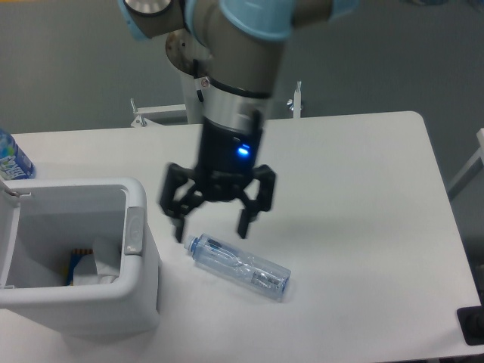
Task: Place the trash in the trash can
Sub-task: 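Move the gripper over the clear water bottle and lower it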
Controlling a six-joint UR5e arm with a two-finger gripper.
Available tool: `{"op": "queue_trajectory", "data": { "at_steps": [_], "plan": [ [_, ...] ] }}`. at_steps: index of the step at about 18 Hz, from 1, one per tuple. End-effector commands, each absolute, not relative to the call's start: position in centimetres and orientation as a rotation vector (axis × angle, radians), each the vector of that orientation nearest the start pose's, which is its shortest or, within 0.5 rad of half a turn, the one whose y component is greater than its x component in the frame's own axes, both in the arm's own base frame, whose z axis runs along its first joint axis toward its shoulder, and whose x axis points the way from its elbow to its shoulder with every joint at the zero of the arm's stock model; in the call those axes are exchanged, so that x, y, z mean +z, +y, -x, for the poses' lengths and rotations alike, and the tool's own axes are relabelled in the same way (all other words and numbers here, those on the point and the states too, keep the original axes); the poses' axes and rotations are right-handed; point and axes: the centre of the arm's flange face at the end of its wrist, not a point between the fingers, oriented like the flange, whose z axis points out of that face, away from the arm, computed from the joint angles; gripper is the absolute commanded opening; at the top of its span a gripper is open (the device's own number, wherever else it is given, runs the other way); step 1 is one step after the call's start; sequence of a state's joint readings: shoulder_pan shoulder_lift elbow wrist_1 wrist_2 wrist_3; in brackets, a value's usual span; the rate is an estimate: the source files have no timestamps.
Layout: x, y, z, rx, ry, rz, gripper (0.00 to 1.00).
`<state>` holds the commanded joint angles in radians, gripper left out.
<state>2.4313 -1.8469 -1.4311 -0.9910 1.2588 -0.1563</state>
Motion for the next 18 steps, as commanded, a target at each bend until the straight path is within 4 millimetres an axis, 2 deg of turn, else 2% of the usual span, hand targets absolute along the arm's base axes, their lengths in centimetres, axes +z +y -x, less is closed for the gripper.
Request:
{"op": "queue_trajectory", "data": {
  "at_steps": [2, 4, 7, 8, 13, 18],
  "plan": [
    [46.4, 53.3, 38.7, -0.107, -1.302, 2.322, 1.00],
    [43.5, 53.4, 40.1, -0.083, -1.381, 2.340, 1.00],
    [38.0, 54.0, 41.2, -0.101, -1.470, 2.392, 1.00],
    [36.8, 54.3, 41.5, -0.109, -1.482, 2.404, 1.00],
    [33.6, 54.6, 42.2, -0.120, -1.579, 2.405, 1.00],
    [28.5, 54.8, 43.8, -0.043, -1.702, 2.436, 1.00]
  ]
}}
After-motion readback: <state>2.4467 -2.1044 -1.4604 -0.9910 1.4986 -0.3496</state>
